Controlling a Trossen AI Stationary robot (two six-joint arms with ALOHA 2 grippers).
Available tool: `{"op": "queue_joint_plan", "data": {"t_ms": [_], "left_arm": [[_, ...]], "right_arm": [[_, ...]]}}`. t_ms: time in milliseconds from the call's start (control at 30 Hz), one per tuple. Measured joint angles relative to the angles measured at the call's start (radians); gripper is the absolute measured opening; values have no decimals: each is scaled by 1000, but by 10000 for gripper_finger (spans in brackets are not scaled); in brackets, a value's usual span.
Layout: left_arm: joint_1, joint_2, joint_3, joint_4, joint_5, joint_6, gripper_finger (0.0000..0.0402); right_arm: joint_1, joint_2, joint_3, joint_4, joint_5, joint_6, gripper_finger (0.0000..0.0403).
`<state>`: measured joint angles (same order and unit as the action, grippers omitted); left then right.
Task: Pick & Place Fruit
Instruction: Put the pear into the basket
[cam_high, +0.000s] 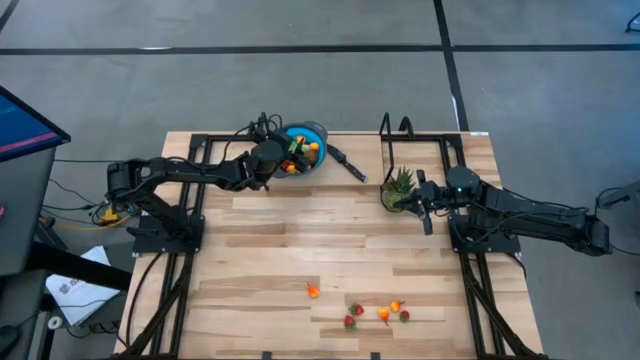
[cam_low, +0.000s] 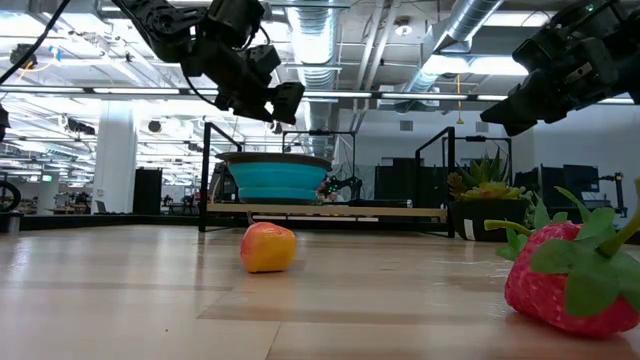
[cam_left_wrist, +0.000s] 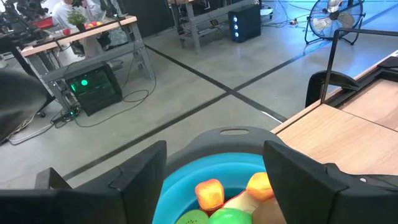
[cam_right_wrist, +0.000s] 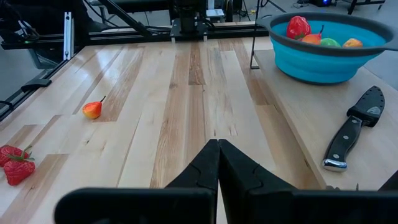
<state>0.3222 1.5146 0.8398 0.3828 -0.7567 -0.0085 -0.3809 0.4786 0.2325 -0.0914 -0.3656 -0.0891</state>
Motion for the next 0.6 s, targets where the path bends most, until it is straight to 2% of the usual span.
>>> {"op": "queue_joint_plan", "data": {"t_ms": [600], "left_arm": [[-13,0,0,2,-2,-25,249]], "right_arm": [[0,0,0,0,0,0,0]]}}
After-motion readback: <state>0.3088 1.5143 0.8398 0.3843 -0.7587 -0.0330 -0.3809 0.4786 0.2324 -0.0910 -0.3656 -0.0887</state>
